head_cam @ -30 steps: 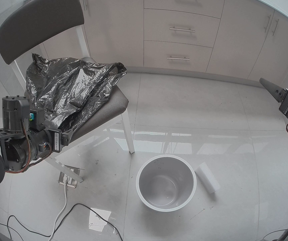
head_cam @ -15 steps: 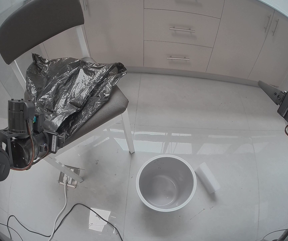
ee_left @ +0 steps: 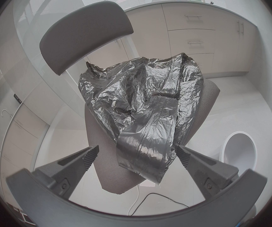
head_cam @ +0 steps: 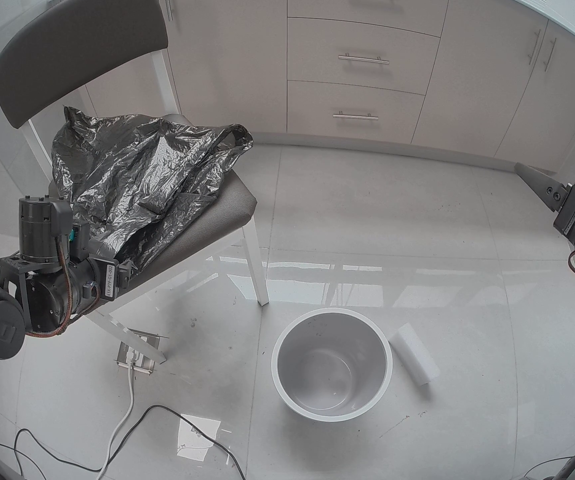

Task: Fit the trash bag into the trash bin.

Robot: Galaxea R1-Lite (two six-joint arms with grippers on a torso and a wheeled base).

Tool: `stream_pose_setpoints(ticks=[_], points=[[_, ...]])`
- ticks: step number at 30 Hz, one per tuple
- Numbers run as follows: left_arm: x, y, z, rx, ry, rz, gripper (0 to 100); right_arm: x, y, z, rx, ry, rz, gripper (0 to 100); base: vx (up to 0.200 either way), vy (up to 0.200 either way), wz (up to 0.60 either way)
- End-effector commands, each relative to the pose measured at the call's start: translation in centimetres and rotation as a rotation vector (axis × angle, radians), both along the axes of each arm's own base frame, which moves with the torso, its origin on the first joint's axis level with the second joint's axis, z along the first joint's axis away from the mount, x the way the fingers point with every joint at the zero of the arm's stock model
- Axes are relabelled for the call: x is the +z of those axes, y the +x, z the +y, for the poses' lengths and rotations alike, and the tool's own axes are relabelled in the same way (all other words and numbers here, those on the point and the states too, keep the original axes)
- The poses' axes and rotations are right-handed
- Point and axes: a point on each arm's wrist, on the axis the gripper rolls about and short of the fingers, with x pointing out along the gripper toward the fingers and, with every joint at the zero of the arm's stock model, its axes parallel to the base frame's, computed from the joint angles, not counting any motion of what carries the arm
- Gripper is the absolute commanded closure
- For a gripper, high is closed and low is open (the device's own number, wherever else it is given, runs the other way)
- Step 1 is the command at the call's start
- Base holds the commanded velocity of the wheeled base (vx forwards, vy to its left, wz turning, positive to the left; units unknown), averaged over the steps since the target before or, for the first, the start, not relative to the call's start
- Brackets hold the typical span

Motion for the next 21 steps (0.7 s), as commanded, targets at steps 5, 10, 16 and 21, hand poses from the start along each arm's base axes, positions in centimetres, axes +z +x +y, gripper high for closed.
stream_pose_setpoints(ticks=[5,10,16,21], points=[[0.0,0.1,0.4,0.020,0.003,-0.001,100,0.0,-0.2,0.0,0.003,-0.004,-0.001,0,0.000,0.000,0.00],[0.4,0.0,0.5,0.040,0.010,-0.031,100,0.1,-0.6,-0.1,0.004,-0.005,-0.011,0,0.000,0.000,0.00],[-0.2,0.4,1.0,0.046,0.041,-0.036,100,-0.1,-1.6,-0.1,0.021,-0.003,-0.017,0,0.000,0.000,0.00],[-0.8,0.4,1.6,0.061,0.027,-0.089,100,0.4,-2.7,0.0,0.052,0.009,-0.049,0,0.000,0.000,0.00]])
